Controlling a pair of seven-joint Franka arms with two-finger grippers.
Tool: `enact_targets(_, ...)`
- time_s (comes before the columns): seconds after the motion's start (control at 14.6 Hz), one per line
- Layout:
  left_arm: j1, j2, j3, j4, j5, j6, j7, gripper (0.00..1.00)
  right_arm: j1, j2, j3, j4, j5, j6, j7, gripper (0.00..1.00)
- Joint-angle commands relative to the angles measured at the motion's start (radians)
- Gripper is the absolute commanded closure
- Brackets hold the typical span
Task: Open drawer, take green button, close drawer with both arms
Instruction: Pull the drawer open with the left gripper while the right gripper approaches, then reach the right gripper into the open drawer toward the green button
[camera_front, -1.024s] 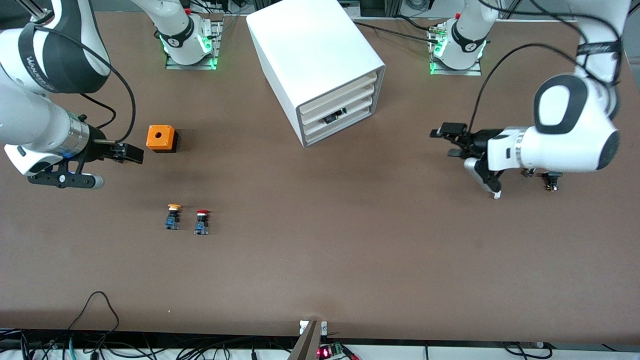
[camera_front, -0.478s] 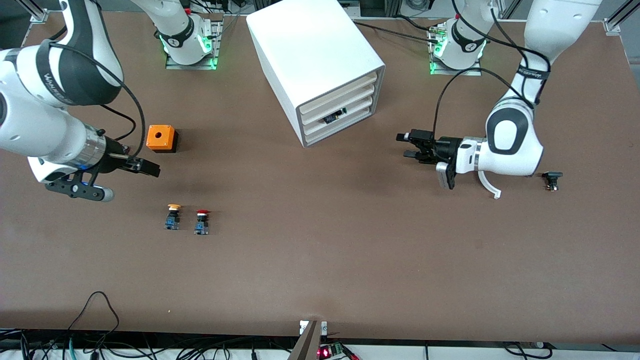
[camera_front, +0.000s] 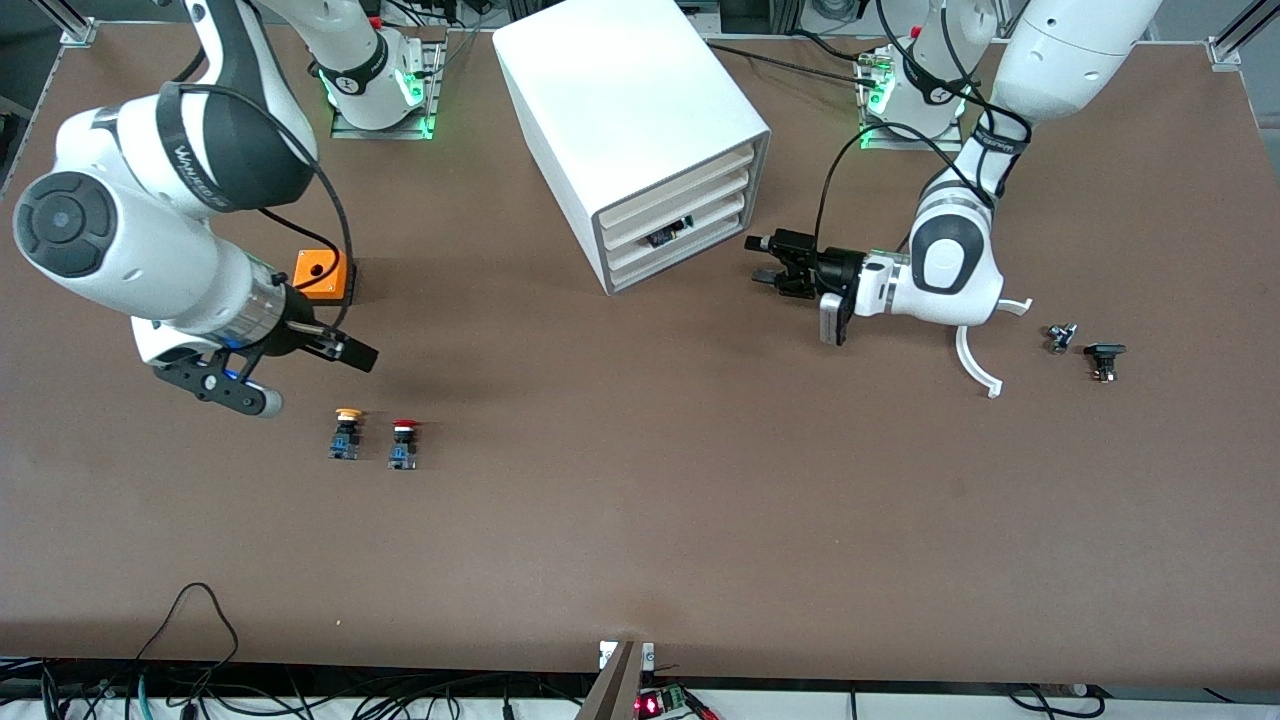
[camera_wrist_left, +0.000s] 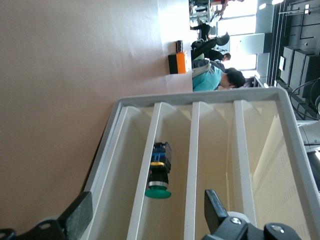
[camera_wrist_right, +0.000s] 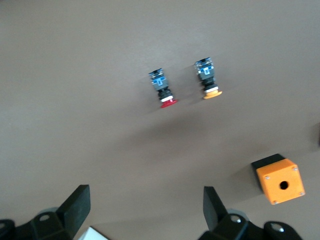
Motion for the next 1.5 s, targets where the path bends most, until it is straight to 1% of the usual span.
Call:
enact_targets(0.0, 0.005, 0.001, -0.023, -0.028, -0.027, -0.019, 0.05, 0.18, 0.034, 0.053, -0.003, 0.077, 0.008, -0.009, 0.116, 0.0)
enact_targets(0.07, 0.004, 0.018, -0.027, -0.03, -0.027, -0.021, 0.069, 0.21, 0.041, 0.053, -0.003, 0.08, 0.01, -0.007, 0.164, 0.0)
enact_targets(0.2, 0.005, 0.067, -0.034, -0.03, -0.027, -0.027, 0.125, 0.21, 0.053, 0.062, -0.003, 0.087, 0.01, -0.007, 0.23, 0.01)
enact_targets(0.34, 0.007, 0.102, -0.034, -0.03, -0.029, -0.028, 0.181, 0.24, 0.074, 0.075, -0.003, 0.095, 0.01, -0.006, 0.28, 0.0)
enact_targets(0.41, 0.009, 0.108, -0.035, -0.03, -0.029, -0.033, 0.193, 0.29, 0.083, 0.085, -0.003, 0.101, 0.01, 0.006, 0.303, 0.01)
enact_targets(0.48, 0.009, 0.119, -0.035, -0.03, -0.029, -0.039, 0.199, 0.31, 0.088, 0.088, -0.003, 0.104, 0.01, 0.022, 0.325, 0.01)
enact_targets(0.68, 0.015, 0.142, -0.061, -0.033, -0.038, -0.056, 0.202, 0.32, 0.103, 0.113, -0.003, 0.138, 0.04, 0.033, 0.394, 0.01)
enact_targets(0.89, 0.013, 0.153, -0.069, -0.051, -0.064, -0.058, 0.221, 0.32, 0.126, 0.148, -0.003, 0.185, 0.046, 0.034, 0.469, 0.0)
enact_targets(0.96, 0.006, 0.157, -0.069, -0.051, -0.066, -0.062, 0.235, 0.38, 0.133, 0.159, -0.003, 0.199, 0.046, 0.036, 0.495, 0.0)
enact_targets(1.02, 0.002, 0.166, -0.07, -0.051, -0.072, -0.065, 0.25, 0.4, 0.142, 0.176, -0.003, 0.222, 0.046, 0.036, 0.517, 0.01)
enact_targets(1.16, 0.01, 0.179, -0.098, -0.051, -0.086, -0.065, 0.256, 0.42, 0.156, 0.199, -0.003, 0.258, 0.046, 0.036, 0.552, 0.0)
enact_targets(1.23, 0.002, 0.186, -0.1, -0.051, -0.087, -0.065, 0.262, 0.47, 0.159, 0.207, -0.003, 0.268, 0.046, 0.04, 0.572, 0.01)
enact_targets(1.37, 0.004, 0.197, -0.119, -0.065, -0.098, -0.064, 0.264, 0.47, 0.163, 0.21, -0.003, 0.268, 0.046, 0.083, 0.61, 0.0)
enact_targets(1.43, 0.004, 0.197, -0.119, -0.065, -0.098, -0.064, 0.271, 0.56, 0.166, 0.21, -0.003, 0.267, 0.054, 0.105, 0.624, 0.0)
